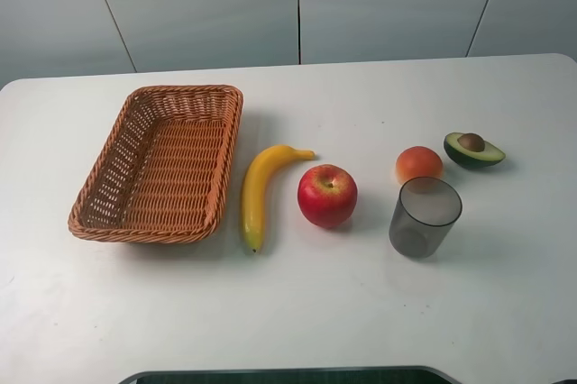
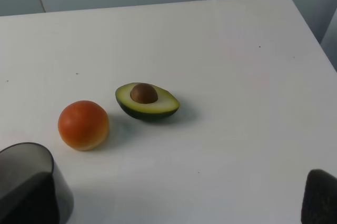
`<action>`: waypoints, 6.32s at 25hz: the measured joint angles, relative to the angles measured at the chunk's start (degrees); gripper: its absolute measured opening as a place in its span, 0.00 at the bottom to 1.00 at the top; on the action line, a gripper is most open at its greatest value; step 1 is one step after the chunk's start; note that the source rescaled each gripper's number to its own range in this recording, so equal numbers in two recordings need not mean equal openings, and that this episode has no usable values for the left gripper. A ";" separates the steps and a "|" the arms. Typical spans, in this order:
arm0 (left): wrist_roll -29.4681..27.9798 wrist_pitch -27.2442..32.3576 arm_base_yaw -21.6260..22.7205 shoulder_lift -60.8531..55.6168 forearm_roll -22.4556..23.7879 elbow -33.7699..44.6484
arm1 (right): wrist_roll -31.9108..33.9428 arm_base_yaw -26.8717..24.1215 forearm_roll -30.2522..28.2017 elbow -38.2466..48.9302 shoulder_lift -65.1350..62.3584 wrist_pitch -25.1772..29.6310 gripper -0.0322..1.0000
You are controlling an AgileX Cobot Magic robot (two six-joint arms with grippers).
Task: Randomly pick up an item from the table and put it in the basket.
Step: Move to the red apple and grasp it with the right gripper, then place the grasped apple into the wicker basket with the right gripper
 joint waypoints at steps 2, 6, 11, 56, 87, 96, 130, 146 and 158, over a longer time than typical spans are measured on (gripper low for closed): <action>0.00 0.00 0.00 0.00 0.00 0.00 | 0.00 0.00 0.00 0.00 0.00 0.00 1.00; 0.00 0.00 0.00 0.00 0.00 0.00 | 0.00 0.00 0.00 0.00 0.00 0.00 1.00; 0.00 0.00 0.00 0.00 0.00 0.00 | 0.00 0.00 0.00 0.00 0.00 0.00 1.00; 0.00 0.00 0.00 0.00 0.00 0.00 | 0.00 0.00 7.98 -15.01 27.72 -0.24 1.00; 0.25 0.00 0.00 0.00 0.00 0.00 | -25.03 46.90 -1.02 -37.84 96.10 -10.14 1.00; 0.03 0.00 0.00 0.00 0.00 0.00 | -26.04 46.90 0.40 -37.84 104.86 -16.60 1.00; 0.03 0.00 0.00 -0.06 0.00 0.00 | -25.74 46.40 -1.08 -37.97 114.25 -20.17 0.11; 0.03 0.00 0.00 0.00 0.00 0.00 | -22.06 46.40 -0.52 -38.68 102.32 -19.45 0.11; 0.03 0.00 0.00 0.00 0.00 0.00 | -21.49 50.04 5.44 -48.39 101.20 -26.76 0.11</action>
